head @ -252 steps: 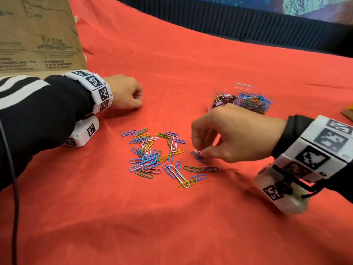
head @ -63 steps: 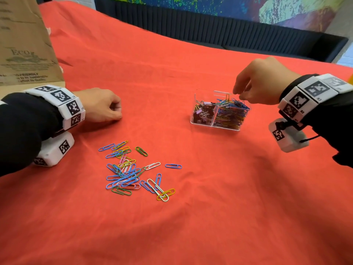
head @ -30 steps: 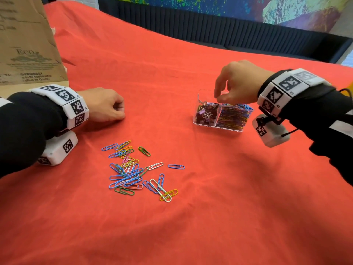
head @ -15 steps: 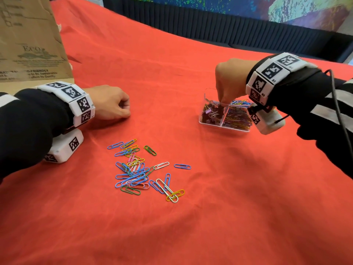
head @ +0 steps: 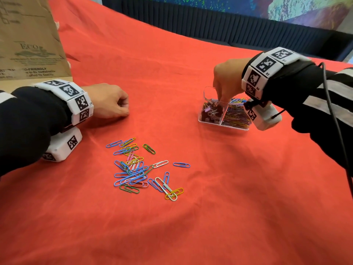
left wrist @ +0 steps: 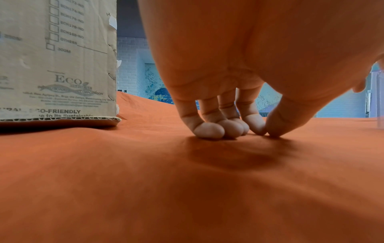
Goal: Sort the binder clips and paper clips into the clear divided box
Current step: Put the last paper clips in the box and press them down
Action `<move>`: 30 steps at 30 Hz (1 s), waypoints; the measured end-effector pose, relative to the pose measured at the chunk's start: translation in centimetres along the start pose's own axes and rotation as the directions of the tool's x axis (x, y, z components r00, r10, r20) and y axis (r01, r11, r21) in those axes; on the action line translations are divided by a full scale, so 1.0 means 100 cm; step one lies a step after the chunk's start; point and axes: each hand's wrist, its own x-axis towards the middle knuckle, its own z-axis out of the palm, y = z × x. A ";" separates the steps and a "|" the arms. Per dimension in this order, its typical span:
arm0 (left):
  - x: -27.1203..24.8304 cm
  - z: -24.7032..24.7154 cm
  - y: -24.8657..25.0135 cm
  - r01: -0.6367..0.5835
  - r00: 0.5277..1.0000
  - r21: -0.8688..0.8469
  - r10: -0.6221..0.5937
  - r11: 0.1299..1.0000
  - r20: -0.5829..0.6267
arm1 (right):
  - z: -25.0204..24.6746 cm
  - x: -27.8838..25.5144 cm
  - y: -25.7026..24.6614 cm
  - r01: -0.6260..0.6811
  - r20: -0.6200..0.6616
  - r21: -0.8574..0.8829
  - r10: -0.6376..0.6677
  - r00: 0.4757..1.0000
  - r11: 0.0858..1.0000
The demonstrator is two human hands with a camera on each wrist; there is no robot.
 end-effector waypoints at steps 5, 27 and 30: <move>-0.001 0.000 0.001 0.000 1.000 0.000 0.000 1.000 -0.009 | 0.003 0.002 0.002 0.018 0.014 0.020 -0.018 1.000 1.000; -0.003 -0.002 0.004 0.014 1.000 -0.007 -0.014 1.000 0.004 | -0.008 0.002 0.000 -0.027 0.127 0.061 0.019 0.992 0.998; -0.003 -0.002 0.004 0.015 1.000 -0.011 -0.015 1.000 0.002 | -0.009 0.003 0.000 -0.031 0.133 0.066 0.022 0.991 0.997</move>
